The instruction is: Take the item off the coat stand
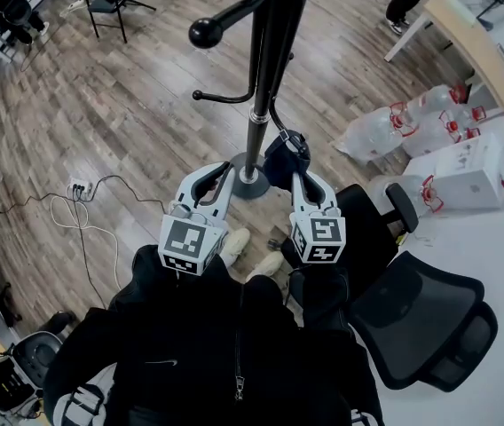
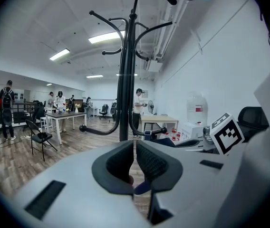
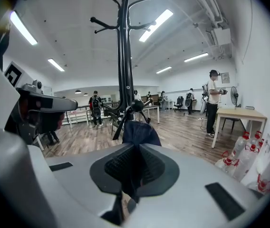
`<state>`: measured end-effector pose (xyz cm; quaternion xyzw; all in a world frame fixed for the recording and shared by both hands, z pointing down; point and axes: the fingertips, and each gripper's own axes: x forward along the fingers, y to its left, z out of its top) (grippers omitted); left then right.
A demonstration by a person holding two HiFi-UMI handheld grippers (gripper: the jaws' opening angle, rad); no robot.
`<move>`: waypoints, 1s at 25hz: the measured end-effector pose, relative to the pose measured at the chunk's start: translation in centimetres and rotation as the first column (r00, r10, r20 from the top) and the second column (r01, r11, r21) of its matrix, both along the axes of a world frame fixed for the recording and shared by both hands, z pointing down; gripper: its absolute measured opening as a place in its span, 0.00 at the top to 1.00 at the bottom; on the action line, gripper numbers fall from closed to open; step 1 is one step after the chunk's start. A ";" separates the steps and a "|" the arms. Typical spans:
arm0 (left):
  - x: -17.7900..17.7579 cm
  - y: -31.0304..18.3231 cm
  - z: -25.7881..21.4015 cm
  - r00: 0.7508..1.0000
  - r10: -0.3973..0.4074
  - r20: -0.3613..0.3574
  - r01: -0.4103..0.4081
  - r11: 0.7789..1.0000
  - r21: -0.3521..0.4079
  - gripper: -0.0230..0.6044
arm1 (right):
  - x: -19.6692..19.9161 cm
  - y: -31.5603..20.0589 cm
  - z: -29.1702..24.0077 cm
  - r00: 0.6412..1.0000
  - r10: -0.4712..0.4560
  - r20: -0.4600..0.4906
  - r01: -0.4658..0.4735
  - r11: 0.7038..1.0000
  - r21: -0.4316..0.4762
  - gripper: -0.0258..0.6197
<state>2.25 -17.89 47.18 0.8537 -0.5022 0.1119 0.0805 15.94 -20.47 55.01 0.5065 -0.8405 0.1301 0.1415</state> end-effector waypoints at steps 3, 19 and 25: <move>0.0 0.1 -0.3 1.000 0.003 -0.003 -0.003 1.000 0.008 0.90 | 0.0 0.3 -1.0 1.000 0.003 -0.009 -0.002 1.000 0.022 0.91; 0.7 2.0 -2.8 0.997 0.074 -0.023 -0.073 0.995 0.064 0.90 | 0.7 4.2 -7.1 0.998 0.064 -0.001 -0.064 0.988 0.140 0.91; 1.6 2.2 -3.4 0.993 0.114 -0.029 -0.112 0.991 0.080 0.90 | 2.1 6.2 -8.8 0.992 0.122 0.015 -0.123 0.976 0.180 0.91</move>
